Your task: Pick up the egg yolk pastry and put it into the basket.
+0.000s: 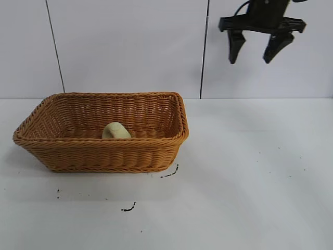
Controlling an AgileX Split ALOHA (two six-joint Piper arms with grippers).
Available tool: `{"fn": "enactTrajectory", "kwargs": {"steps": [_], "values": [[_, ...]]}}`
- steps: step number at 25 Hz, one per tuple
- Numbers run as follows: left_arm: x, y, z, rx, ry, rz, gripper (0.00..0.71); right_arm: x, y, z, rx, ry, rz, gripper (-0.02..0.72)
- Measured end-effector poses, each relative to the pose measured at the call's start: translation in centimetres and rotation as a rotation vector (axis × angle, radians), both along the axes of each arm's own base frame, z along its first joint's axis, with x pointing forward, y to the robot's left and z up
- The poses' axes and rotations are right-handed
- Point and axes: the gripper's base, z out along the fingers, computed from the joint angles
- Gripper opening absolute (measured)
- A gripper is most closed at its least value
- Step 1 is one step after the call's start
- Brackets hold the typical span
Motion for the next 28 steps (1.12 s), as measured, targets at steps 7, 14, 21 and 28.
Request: {"fn": "enactTrajectory", "kwargs": {"steps": [7,14,21,28], "values": [[0.0,0.0,0.0,0.0,0.0,0.0,0.697,-0.2,-3.0,1.1,0.02,-0.015,-0.064,0.561],[0.0,0.0,0.0,0.0,0.0,0.0,0.697,-4.3,-3.1,3.2,0.025,0.038,-0.066,0.561],[0.0,0.0,0.0,0.0,0.0,0.0,0.697,-15.0,-3.4,7.5,0.031,0.07,-0.07,0.561],[0.0,0.0,0.0,0.0,0.0,0.0,0.697,-27.1,-3.8,10.5,0.022,-0.02,-0.069,0.561]]}}
